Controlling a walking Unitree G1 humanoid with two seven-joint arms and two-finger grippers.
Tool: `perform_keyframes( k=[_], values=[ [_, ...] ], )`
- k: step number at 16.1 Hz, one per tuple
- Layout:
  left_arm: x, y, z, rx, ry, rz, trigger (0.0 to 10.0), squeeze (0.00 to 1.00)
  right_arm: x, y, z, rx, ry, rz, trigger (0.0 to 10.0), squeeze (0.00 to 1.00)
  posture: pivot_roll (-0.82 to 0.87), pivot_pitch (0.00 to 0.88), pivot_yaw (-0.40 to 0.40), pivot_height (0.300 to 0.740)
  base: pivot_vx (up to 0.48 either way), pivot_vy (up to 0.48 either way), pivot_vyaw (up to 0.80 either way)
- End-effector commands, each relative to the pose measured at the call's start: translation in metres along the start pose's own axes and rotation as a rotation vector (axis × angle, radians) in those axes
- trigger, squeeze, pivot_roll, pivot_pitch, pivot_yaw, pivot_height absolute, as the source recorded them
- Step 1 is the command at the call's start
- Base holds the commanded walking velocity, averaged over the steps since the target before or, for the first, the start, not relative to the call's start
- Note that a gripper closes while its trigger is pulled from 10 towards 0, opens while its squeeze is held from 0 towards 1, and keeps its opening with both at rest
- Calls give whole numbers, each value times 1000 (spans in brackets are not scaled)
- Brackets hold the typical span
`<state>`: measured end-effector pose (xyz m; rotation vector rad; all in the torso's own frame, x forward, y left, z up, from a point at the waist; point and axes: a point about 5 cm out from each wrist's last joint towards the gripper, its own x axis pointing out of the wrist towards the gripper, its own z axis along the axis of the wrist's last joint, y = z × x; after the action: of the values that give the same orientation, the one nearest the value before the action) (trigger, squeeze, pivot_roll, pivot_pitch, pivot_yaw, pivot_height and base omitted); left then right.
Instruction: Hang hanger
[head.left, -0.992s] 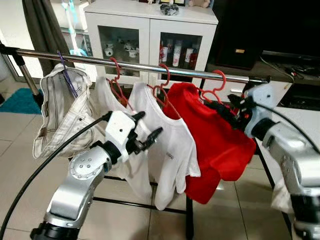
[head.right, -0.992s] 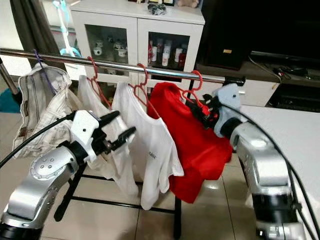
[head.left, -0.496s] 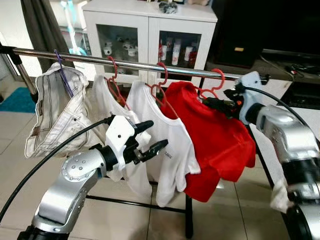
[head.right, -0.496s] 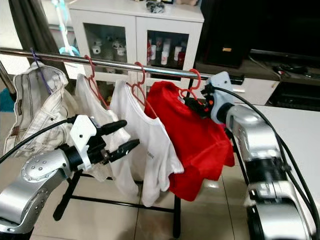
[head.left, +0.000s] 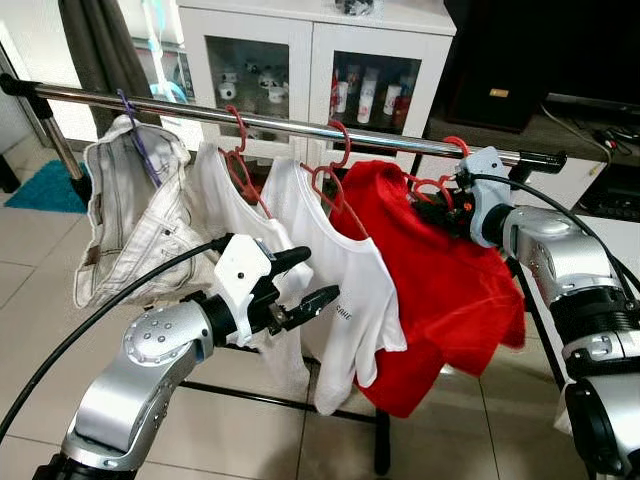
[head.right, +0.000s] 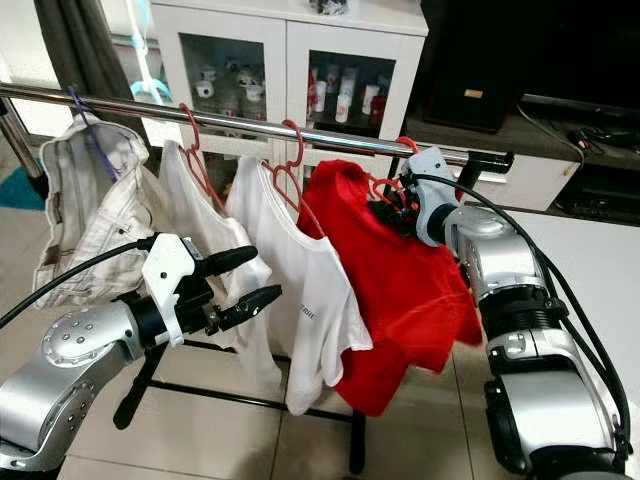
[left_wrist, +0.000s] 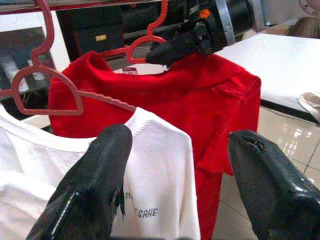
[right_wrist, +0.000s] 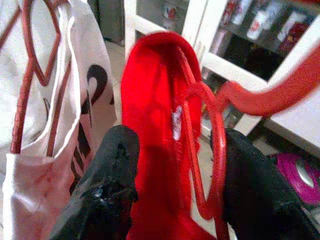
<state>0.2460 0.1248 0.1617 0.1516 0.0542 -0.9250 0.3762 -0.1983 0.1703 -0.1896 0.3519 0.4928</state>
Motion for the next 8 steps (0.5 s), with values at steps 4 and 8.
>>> perform_keyframes(
  k=[4, 8],
  values=[
    [0, -3, 2, 4, -1, -13, 10000, 0, -1, -7, 6, -27, -5, -5, 0, 0, -80, 0, -50, 740, 0, 0, 0],
    [1, -3, 1, 7, 6, -15, 10000, 0, 1, -6, 2, -19, 11, 5, 0, 0, -83, 0, -42, 740, 0, 0, 0]
  ],
)
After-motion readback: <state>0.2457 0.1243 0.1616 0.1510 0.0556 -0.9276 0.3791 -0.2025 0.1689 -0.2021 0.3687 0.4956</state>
